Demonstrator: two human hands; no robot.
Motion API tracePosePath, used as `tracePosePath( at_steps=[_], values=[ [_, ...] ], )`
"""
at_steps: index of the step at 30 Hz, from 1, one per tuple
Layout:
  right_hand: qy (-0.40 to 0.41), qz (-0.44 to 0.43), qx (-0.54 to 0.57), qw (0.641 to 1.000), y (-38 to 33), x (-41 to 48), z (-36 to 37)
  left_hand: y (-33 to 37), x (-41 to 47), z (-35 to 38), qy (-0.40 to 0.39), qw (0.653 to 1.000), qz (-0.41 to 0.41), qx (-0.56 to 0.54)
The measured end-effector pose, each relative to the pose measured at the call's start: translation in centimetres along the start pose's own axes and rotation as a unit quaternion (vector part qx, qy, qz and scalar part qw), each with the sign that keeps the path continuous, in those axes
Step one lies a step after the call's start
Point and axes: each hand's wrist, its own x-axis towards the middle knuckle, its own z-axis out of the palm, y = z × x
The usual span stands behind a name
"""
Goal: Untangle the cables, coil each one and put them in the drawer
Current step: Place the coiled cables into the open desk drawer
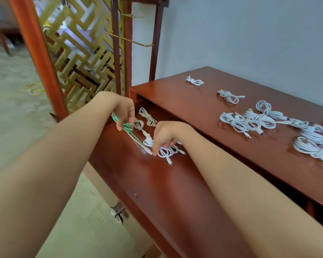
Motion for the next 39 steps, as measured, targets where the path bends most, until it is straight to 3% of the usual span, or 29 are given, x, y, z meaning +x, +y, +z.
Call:
tracePosePath(
  at_steps=[7, 13, 22, 28, 33, 39],
  values=[
    [0.001, 0.015, -0.022, 1.000, 0.1, 0.6, 2.2, 0.6, 1.2, 2.1, -0.030, 0.999, -0.008, 0.044],
    [-0.007, 0.023, 0.001, 1.000, 0.9, 0.6, 1.3, 1.4, 1.3, -0.2, -0.044, 0.999, -0.008, 0.030],
    [0.063, 0.027, 0.094, 0.993, 4.0, -1.8, -5.6, 6.9, 1.6, -6.5, 0.080, 0.995, 0.058, -0.007],
    [0.219, 0.048, 0.149, 0.963, 7.8, -2.4, -9.0, 11.2, 4.0, -8.6, 0.173, 0.978, 0.112, 0.040],
    [0.331, 0.100, 0.033, 0.938, 11.0, -2.0, -10.5, 14.5, 7.2, -8.5, 0.234, 0.963, 0.105, 0.089],
    [0.323, 0.128, 0.011, 0.937, 14.9, -0.8, -10.8, 16.1, 13.0, -6.9, 0.272, 0.955, 0.061, 0.106]
  ],
)
